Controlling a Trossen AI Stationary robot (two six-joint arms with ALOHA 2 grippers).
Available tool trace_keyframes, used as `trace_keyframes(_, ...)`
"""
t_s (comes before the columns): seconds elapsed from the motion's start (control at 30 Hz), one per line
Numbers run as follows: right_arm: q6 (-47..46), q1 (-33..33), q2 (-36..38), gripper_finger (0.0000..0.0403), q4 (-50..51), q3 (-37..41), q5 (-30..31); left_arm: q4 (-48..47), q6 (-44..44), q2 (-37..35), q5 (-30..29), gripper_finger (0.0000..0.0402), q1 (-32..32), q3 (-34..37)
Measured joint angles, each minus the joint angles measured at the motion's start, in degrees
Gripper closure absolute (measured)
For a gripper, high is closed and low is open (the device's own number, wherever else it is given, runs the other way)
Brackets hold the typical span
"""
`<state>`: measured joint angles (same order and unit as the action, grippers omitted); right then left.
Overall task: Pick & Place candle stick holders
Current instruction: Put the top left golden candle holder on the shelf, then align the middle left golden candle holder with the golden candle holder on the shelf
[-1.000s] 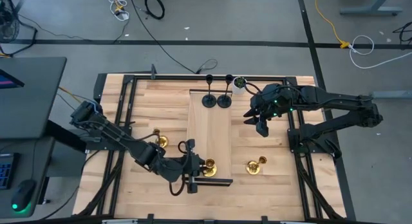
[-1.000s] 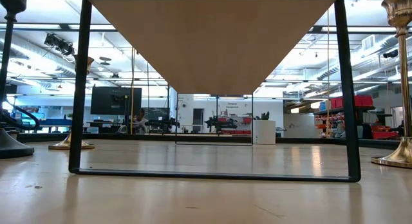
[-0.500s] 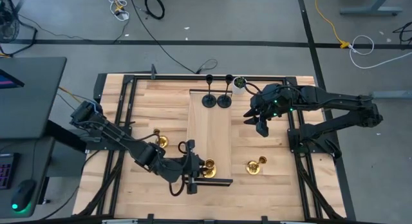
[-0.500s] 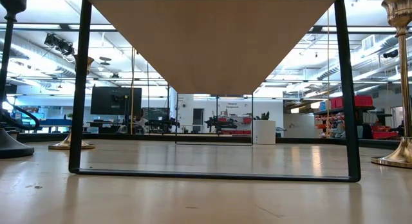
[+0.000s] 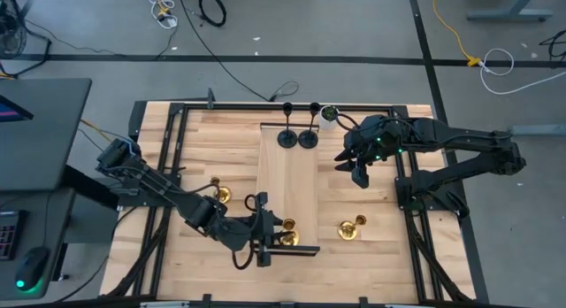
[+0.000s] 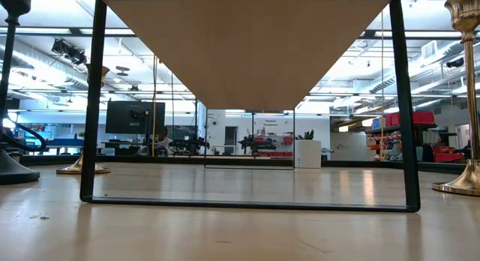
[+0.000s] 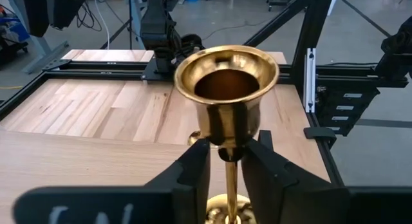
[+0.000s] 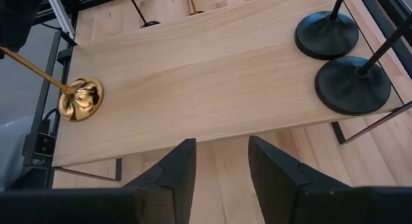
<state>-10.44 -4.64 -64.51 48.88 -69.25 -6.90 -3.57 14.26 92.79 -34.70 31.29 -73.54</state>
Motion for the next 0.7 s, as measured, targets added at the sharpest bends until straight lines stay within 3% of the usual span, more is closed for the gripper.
trace_keyframes(0.23, 0.00, 0.02, 0.00, 0.0261, 0.00, 0.00, 0.00, -0.63, -2.70, -0.13, -0.32, 0.0263, 0.06, 0.00)
trace_keyframes(0.47, 0.00, 0.00, 0.00, 0.0261, 0.00, -0.02, 0.00, -1.89, -3.38, -2.23, -1.73, 0.0256, 1.73, 0.00)
trace_keyframes(0.7, -0.08, 0.01, -0.01, 0.0261, 0.02, -0.02, 0.00, -12.62, -0.07, -5.41, -9.11, 0.0257, 3.28, 0.00)
